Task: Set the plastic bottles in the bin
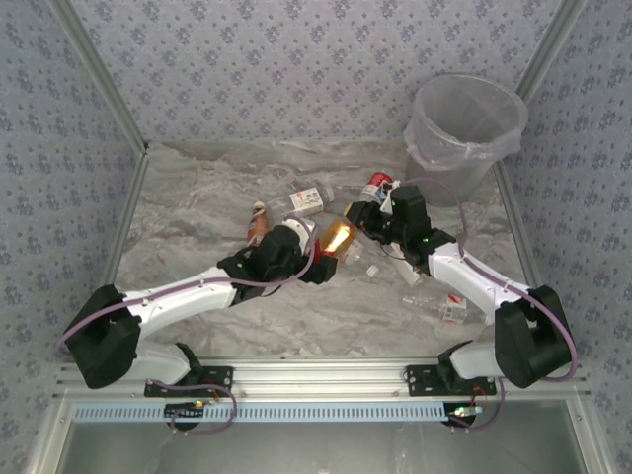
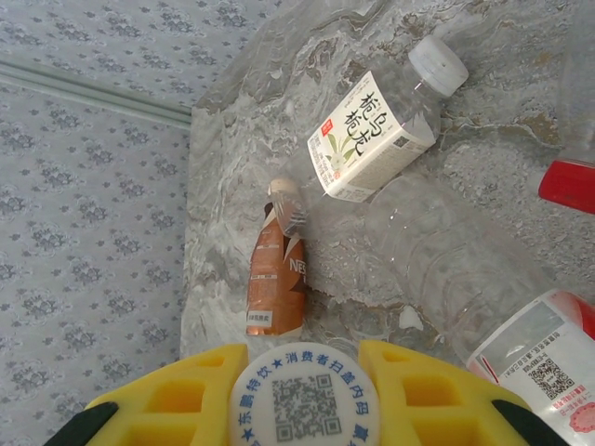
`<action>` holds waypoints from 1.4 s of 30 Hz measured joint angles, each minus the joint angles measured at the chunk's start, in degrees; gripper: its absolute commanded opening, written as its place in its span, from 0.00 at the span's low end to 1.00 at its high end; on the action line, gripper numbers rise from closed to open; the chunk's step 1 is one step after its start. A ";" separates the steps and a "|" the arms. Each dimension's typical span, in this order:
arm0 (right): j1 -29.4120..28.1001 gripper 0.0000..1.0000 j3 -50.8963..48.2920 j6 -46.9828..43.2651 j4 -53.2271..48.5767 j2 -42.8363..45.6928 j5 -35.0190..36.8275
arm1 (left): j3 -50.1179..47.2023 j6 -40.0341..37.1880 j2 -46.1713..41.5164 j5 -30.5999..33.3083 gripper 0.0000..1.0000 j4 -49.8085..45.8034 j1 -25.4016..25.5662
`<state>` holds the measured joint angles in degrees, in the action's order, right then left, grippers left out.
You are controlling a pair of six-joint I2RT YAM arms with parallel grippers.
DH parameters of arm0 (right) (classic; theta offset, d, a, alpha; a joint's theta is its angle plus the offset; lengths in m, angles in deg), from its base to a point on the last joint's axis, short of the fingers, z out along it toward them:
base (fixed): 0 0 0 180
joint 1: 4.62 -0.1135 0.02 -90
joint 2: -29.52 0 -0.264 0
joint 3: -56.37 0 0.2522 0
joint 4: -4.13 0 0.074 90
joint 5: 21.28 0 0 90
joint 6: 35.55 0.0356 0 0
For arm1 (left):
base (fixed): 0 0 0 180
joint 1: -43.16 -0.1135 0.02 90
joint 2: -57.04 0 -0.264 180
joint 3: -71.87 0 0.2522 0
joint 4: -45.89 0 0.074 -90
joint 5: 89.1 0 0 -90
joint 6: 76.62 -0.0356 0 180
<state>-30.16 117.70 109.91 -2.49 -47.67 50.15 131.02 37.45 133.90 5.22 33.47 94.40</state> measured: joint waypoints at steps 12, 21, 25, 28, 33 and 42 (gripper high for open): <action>0.24 0.00 4.68 -2.80 -3.69 0.00 1.64 | -2.86 2.08 -5.66 0.11 1.00 1.22 -2.97; 3.15 0.00 9.27 -8.68 -10.97 0.00 2.78 | -5.64 3.69 -11.19 6.21 0.99 0.50 -6.47; 4.74 0.00 11.74 -11.19 -13.05 0.00 2.97 | -6.01 3.91 -12.83 7.74 0.99 -0.74 -6.95; 5.73 0.00 13.57 -12.68 -13.84 0.00 3.23 | -6.58 4.09 -14.49 9.25 0.99 -1.57 -7.13; 7.30 0.00 16.52 -14.67 -14.99 0.00 3.91 | -7.06 4.76 -16.02 13.40 1.00 -3.91 -7.72; 11.93 0.00 25.00 -18.23 -15.93 -0.66 5.88 | -9.81 8.90 -20.59 20.81 0.99 -8.61 -8.13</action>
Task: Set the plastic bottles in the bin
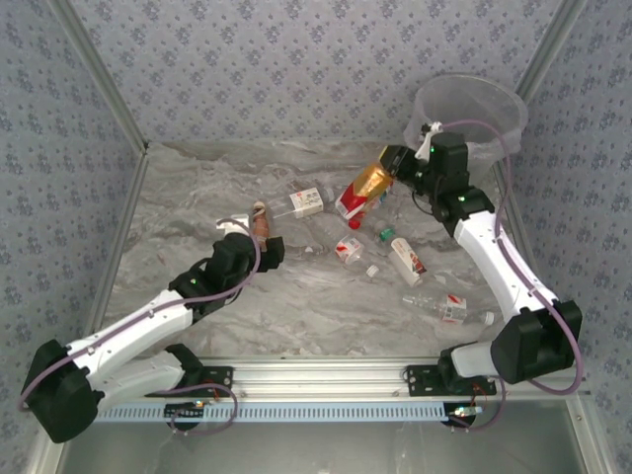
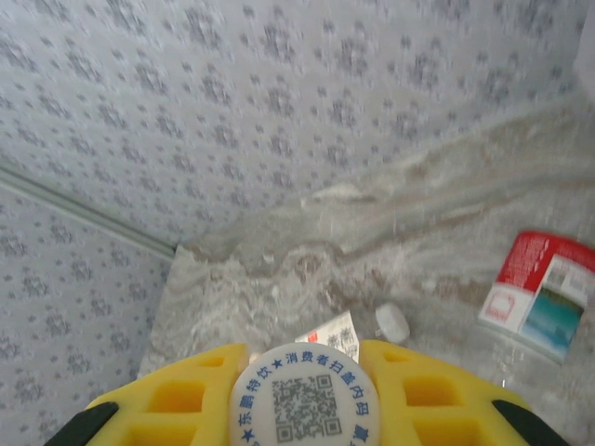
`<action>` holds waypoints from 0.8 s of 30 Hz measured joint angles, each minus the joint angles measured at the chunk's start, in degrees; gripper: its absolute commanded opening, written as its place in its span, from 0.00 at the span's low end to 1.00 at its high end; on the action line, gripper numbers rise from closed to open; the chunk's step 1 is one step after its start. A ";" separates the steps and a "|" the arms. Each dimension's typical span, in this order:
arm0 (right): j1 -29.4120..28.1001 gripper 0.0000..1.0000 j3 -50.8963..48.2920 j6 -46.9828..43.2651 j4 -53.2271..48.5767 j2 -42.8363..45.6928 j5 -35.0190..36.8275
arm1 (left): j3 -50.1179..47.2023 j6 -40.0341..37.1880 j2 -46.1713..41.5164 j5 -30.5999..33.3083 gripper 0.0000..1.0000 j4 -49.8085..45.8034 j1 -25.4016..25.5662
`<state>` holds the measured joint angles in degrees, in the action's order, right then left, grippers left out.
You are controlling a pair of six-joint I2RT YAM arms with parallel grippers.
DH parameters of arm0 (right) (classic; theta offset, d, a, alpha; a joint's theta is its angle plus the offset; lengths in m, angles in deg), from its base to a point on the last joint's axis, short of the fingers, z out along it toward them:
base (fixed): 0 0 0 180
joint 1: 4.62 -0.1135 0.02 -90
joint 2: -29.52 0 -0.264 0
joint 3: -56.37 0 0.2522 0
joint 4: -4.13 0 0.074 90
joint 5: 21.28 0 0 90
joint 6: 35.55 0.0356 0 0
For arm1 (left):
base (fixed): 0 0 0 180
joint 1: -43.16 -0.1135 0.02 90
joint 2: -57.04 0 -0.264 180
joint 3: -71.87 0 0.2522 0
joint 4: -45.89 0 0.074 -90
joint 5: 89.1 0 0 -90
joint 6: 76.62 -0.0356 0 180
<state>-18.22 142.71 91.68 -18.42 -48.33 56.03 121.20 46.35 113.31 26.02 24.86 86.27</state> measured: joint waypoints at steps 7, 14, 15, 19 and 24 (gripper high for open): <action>4.09 0.00 4.90 -3.63 4.57 -1.60 1.62 | -3.39 3.74 -4.50 3.23 0.99 -1.79 -0.26; 8.28 0.00 6.29 -5.18 14.93 -1.99 4.52 | -3.78 3.72 -5.33 3.45 0.99 -2.03 -0.63; 8.85 0.00 6.51 -5.20 16.61 -2.01 4.98 | -3.78 3.72 -5.33 3.43 1.00 -2.03 -0.63; 10.16 0.00 7.26 -6.27 21.90 -2.01 8.92 | -3.78 3.69 -5.20 3.41 0.99 -2.01 -0.74; 11.98 0.00 7.41 -7.96 28.39 -2.86 16.35 | -3.78 3.58 -4.61 3.13 1.00 -1.99 -0.74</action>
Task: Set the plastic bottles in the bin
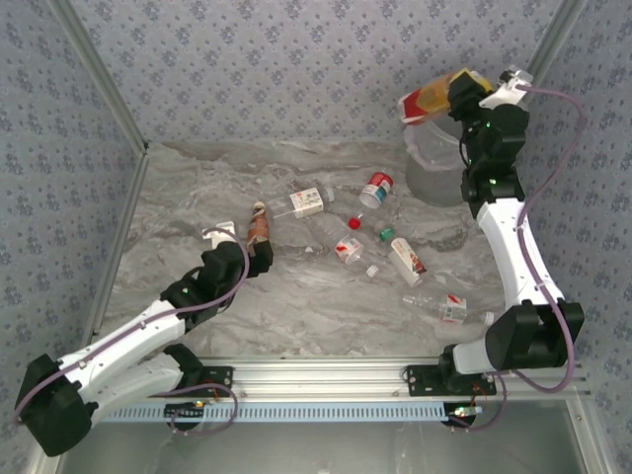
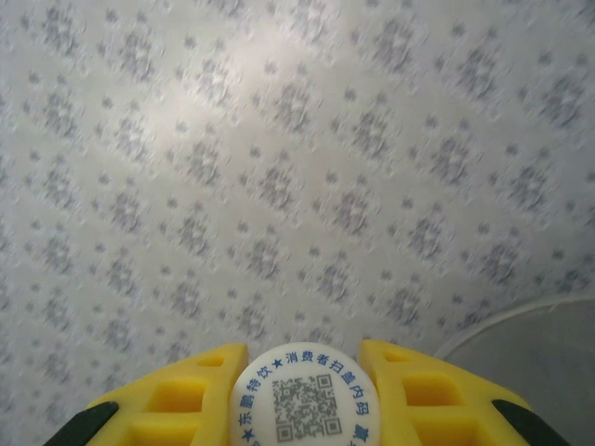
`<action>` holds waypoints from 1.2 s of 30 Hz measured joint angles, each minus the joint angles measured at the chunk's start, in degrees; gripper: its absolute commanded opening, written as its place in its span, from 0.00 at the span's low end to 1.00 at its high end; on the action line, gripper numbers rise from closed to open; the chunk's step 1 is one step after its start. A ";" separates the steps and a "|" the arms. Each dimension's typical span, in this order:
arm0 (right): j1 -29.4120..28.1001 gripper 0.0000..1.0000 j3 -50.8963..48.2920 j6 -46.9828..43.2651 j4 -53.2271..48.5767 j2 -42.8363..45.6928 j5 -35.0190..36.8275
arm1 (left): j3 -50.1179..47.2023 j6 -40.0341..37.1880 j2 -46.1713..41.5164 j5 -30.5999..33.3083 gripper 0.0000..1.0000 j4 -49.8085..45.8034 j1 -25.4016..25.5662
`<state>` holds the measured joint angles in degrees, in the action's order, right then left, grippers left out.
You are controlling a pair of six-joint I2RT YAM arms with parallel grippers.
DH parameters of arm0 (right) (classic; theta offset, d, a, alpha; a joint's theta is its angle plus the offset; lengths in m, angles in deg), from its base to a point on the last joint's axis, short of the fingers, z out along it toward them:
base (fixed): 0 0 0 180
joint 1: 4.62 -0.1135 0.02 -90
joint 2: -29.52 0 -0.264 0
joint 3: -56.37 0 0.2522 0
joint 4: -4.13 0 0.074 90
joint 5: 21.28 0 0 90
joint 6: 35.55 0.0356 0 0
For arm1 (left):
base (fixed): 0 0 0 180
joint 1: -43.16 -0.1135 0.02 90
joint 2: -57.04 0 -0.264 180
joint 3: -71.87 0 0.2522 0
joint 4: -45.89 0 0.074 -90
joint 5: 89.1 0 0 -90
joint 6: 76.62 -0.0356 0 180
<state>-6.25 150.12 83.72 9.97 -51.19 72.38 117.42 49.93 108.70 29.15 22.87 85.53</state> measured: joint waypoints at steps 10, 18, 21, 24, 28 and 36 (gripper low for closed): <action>4.68 0.00 7.96 -4.55 -2.56 -9.42 3.74 | 0.00 -0.39 0.20 -0.59 1.00 0.02 -0.02; 5.66 0.00 17.03 -8.35 -12.85 -17.86 3.41 | 0.00 -0.72 0.20 -0.79 0.99 0.02 -0.02; 7.10 0.00 20.74 -7.65 -18.27 -21.18 1.68 | 0.00 -0.74 0.20 -0.79 1.00 0.00 -0.02; 9.05 0.00 23.10 -6.01 -22.97 -23.71 -1.42 | 0.00 -0.74 0.20 -0.79 0.99 0.00 -0.02; 11.15 0.00 27.21 -4.87 -29.38 -27.23 -5.73 | 0.00 -0.72 0.20 -0.79 0.99 -0.02 -0.07; 12.33 0.06 43.36 -6.16 -45.51 -38.16 -13.66 | 0.00 -0.70 0.20 -0.76 1.00 -0.02 -0.28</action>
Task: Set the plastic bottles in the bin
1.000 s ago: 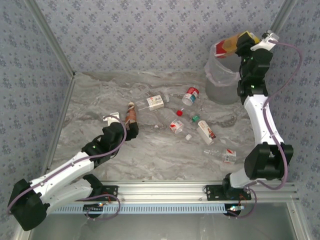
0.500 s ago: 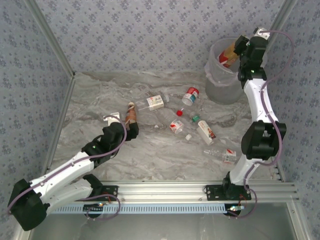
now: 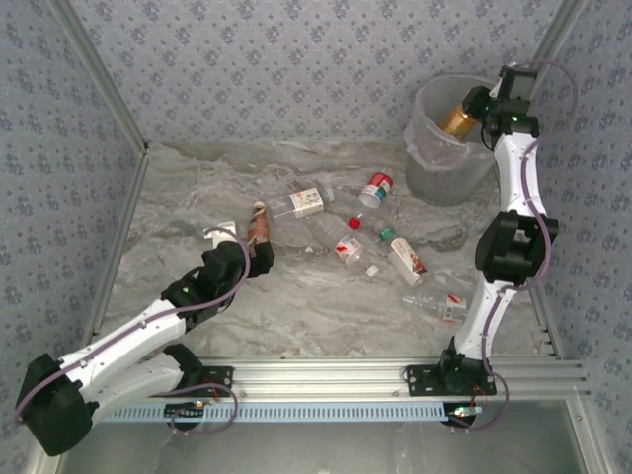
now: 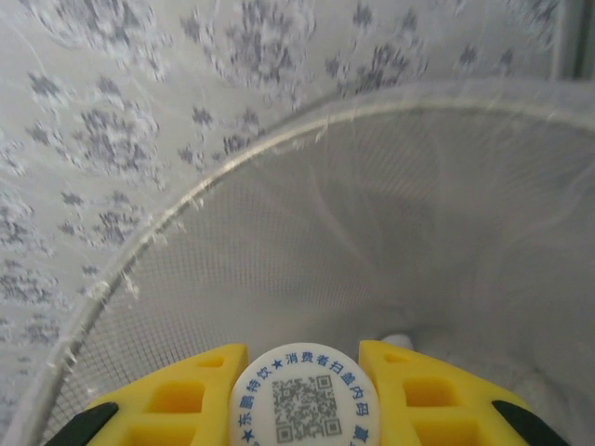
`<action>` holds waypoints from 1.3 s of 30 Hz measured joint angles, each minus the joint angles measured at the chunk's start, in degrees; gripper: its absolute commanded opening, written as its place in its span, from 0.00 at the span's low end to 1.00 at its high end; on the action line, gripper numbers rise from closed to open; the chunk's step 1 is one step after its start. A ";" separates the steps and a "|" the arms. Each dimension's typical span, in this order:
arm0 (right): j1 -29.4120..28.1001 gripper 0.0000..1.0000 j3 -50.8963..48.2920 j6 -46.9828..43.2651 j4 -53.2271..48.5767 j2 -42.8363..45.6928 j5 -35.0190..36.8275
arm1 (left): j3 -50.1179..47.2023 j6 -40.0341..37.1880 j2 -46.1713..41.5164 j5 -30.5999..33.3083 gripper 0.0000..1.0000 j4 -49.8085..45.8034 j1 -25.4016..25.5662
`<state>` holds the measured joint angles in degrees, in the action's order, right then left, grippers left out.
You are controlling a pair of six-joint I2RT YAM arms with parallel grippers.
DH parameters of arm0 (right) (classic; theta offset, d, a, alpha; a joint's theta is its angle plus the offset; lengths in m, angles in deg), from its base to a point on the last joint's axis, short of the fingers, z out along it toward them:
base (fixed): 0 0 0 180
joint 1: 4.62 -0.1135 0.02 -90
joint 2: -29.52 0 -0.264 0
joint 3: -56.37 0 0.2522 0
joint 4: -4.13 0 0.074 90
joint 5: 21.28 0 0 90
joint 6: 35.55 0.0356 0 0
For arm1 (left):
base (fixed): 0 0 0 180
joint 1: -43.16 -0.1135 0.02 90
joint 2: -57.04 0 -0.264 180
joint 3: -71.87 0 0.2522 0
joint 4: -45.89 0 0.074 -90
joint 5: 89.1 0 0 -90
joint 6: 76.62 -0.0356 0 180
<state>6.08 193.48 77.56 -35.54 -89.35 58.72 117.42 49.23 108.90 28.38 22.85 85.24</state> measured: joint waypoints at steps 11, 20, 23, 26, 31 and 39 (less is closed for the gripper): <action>0.42 0.26 6.14 -0.31 -7.91 -8.02 -3.87 | -0.02 0.02 0.00 0.00 1.00 -0.28 0.02; 0.42 0.64 7.43 -0.81 -10.25 -9.49 -4.85 | -0.24 0.26 -0.07 0.02 0.99 -1.01 -0.09; 0.31 0.75 7.48 -0.83 -10.43 -9.49 -4.94 | -0.24 0.26 -0.07 0.04 0.99 -1.07 -0.09; 0.31 0.81 7.54 -0.87 -10.67 -9.49 -5.03 | -0.24 0.28 -0.07 0.02 1.00 -1.07 -0.09; 0.31 0.84 7.54 -1.16 -11.17 -9.14 -5.01 | -0.26 0.48 -0.07 0.04 0.99 -1.07 -0.09; 0.31 0.89 7.54 -1.73 -11.91 -6.40 -5.01 | -1.07 0.74 -0.07 0.04 0.99 -1.07 -0.11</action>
<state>6.39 201.02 75.83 -47.45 -95.76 53.72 116.35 49.98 108.83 28.43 21.78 85.13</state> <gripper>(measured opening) 0.881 0.994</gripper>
